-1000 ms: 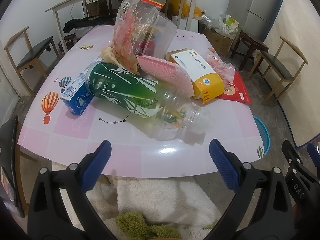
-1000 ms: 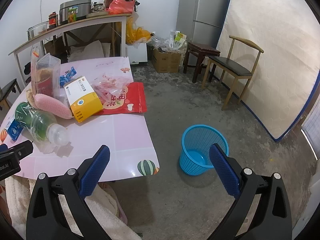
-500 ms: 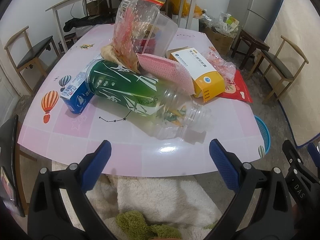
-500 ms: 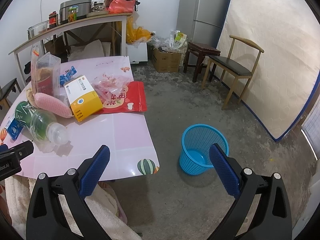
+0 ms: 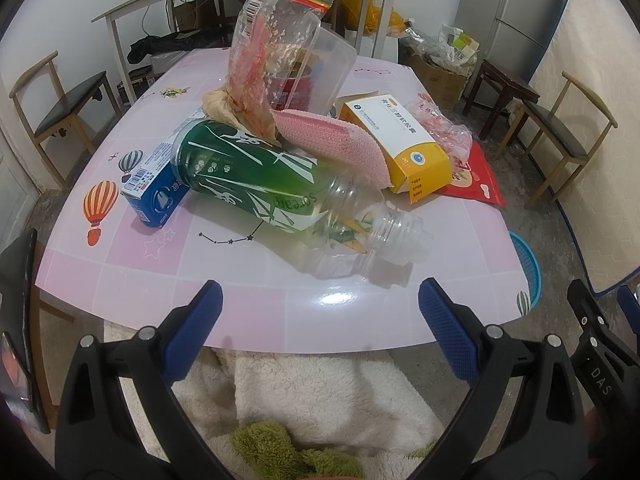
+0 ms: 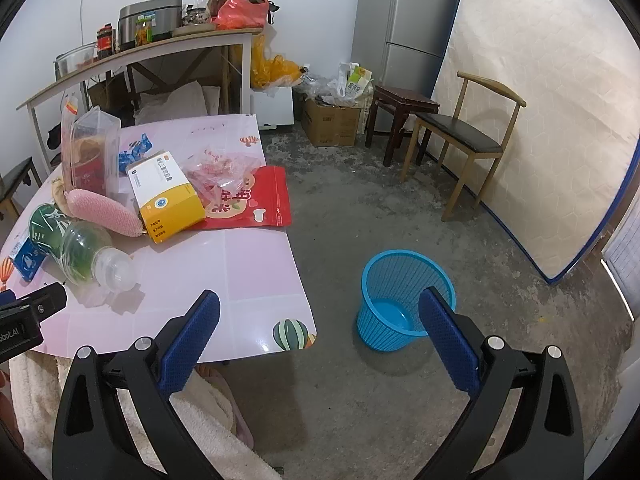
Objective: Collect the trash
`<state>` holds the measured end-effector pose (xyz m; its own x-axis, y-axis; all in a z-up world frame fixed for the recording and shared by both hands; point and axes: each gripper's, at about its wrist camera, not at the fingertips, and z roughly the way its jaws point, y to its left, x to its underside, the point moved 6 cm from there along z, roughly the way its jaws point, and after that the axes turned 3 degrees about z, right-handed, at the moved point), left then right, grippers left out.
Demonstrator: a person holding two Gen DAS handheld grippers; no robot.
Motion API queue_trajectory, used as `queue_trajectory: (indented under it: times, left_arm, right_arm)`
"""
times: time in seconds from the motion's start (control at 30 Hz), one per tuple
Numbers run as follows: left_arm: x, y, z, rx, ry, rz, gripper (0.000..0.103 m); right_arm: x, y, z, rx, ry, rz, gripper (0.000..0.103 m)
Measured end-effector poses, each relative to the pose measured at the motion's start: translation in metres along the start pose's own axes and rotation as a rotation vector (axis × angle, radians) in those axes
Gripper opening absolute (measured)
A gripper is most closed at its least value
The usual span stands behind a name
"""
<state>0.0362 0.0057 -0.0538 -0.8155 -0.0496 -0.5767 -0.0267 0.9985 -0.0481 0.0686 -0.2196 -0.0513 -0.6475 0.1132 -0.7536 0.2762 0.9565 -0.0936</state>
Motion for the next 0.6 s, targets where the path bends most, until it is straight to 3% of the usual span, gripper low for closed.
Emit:
queue_trajectory:
  times: [0.6]
  left_arm:
    - [0.0011, 0.0007, 0.0009, 0.0, 0.001, -0.001, 0.094]
  right_arm:
    - [-0.0004, -0.0003, -0.0005, -0.002, -0.003, 0.001, 0.097]
